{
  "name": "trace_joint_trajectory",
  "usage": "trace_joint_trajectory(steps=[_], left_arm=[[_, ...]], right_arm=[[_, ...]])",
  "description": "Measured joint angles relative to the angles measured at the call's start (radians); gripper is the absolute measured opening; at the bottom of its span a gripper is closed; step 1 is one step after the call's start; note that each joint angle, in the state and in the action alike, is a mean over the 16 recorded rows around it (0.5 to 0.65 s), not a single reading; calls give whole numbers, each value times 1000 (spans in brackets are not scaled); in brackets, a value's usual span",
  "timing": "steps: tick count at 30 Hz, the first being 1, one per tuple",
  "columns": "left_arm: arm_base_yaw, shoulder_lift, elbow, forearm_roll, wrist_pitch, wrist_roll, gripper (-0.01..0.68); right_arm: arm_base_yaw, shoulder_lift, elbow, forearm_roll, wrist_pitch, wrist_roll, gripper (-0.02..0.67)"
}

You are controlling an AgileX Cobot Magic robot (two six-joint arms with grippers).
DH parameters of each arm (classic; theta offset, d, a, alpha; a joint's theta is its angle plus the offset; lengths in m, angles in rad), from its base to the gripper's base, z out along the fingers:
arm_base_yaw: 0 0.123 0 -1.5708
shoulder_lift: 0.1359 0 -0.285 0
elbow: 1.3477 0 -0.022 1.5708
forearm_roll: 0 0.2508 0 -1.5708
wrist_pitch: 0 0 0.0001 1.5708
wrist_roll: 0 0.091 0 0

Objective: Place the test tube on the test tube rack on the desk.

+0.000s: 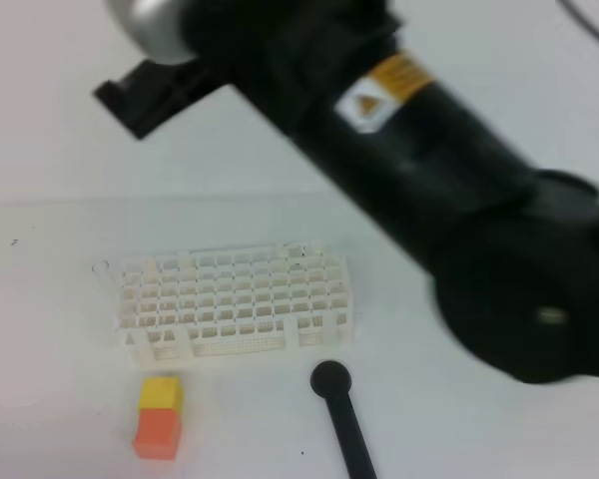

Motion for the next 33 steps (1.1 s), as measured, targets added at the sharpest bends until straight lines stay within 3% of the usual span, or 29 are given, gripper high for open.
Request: trace_joint_trajectory(steps=[7, 17, 22, 33], left_arm=[[0, 0, 0, 0, 1, 0, -1], [0, 0, 0, 0, 0, 0, -1], [0, 1, 0, 0, -1, 1, -1], [0, 2, 0, 0, -1, 1, -1]], right_arm=[[-4, -251, 160, -102, 97, -51, 1], [-62, -626, 446, -170, 412, -55, -1], [-216, -847, 632, -118, 571, -55, -1], [-724, -1351, 947, 29, 733, -58, -1]])
